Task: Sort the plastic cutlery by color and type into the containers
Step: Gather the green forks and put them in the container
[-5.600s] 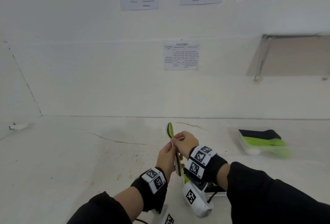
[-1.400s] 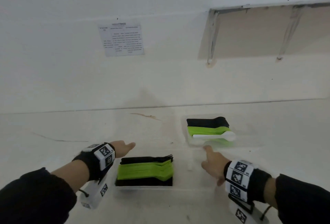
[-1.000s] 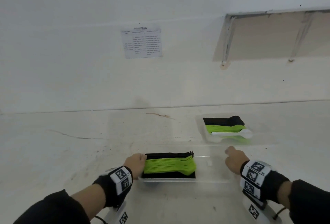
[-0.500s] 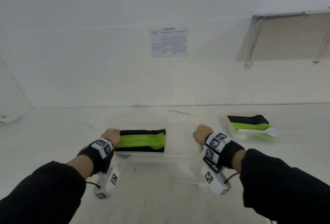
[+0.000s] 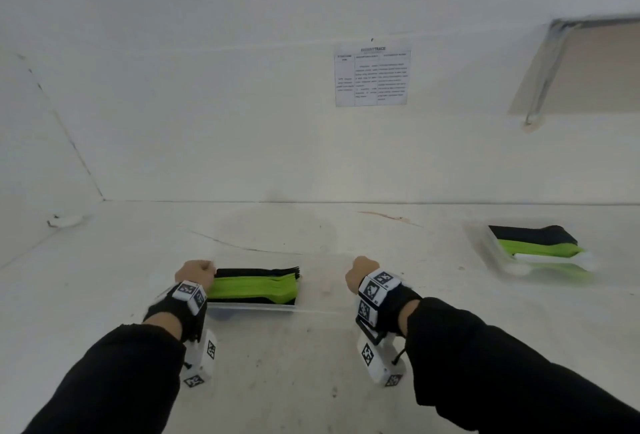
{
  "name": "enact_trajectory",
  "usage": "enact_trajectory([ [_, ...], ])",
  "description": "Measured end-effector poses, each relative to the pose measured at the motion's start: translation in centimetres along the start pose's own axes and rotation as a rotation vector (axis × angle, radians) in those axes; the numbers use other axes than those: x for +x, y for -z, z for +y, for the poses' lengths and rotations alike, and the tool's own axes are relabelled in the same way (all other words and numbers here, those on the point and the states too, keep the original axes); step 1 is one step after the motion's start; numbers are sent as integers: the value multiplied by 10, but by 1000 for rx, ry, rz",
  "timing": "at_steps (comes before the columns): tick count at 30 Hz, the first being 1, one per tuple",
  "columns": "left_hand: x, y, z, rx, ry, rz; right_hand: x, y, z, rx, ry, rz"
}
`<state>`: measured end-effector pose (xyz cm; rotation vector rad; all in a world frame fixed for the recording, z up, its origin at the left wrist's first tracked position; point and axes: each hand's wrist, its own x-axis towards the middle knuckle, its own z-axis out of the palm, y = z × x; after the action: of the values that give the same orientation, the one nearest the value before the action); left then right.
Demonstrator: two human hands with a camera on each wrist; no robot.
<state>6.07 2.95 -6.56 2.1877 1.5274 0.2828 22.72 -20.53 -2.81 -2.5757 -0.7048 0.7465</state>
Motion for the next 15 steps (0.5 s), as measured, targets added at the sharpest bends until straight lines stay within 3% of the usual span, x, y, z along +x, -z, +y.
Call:
enact_trajectory([
  [4, 3, -10, -9, -87, 26, 9, 11, -8, -5, -13, 10, 22],
  [9, -12, -12, 3, -92, 25, 48, 12, 0, 12, 82, 35, -48],
  [12, -42, -15, 31, -70, -123, 126, 11, 24, 35, 99, 5, 25],
  [15, -88, -24, 75, -166, -340, 80, 4, 53, 68, 86, -73, 105],
])
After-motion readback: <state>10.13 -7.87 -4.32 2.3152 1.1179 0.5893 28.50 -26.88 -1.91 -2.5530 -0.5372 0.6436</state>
